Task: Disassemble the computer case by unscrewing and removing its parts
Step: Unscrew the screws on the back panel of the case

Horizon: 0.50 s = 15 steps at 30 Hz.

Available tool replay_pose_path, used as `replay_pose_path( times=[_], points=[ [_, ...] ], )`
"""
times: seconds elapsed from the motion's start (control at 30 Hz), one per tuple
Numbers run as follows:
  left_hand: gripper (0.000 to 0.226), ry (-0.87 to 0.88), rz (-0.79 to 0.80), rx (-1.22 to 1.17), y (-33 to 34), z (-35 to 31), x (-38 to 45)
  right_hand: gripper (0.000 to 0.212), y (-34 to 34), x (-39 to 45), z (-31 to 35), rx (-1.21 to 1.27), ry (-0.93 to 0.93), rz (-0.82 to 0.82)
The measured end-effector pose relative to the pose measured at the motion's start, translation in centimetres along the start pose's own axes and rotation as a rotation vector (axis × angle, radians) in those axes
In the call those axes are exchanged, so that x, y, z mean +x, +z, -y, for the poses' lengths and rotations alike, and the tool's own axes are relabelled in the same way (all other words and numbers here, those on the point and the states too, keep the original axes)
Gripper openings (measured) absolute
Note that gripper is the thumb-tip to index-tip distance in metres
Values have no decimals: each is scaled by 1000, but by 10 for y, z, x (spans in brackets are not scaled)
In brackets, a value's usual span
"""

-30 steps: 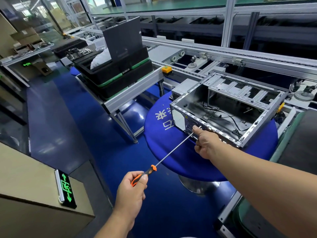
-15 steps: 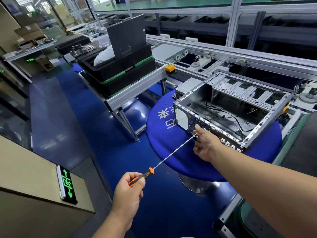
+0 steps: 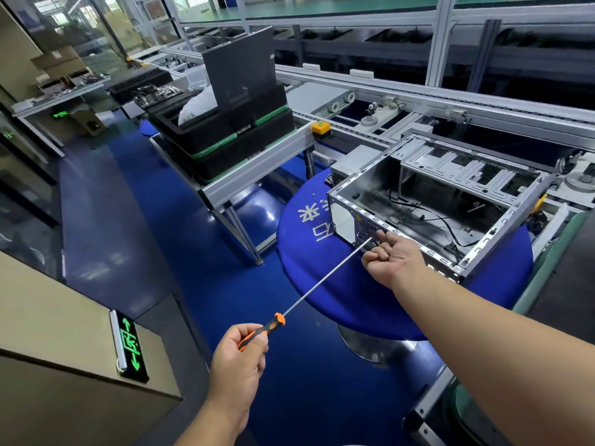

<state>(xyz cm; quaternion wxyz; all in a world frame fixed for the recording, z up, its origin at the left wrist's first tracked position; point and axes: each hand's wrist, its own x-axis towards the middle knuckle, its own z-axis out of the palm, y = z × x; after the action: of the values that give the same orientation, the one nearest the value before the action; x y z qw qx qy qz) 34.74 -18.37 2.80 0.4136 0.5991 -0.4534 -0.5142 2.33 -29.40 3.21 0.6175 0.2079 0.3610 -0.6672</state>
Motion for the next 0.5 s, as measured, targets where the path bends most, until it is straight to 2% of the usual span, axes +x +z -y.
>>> replay_pose_path(
  times=[0.17,0.37,0.5],
  points=[
    [9,-14,-21,-62,-3,-2,2,14,5,6,-2,8,13,-43],
    [8,-44,-46,-121,-5,2,3,11,-1,8,-11,-164,-57,-71],
    [8,-70,-54,-145,-7,3,2,7,-15,-3,-19,-257,-94,12]
  ],
)
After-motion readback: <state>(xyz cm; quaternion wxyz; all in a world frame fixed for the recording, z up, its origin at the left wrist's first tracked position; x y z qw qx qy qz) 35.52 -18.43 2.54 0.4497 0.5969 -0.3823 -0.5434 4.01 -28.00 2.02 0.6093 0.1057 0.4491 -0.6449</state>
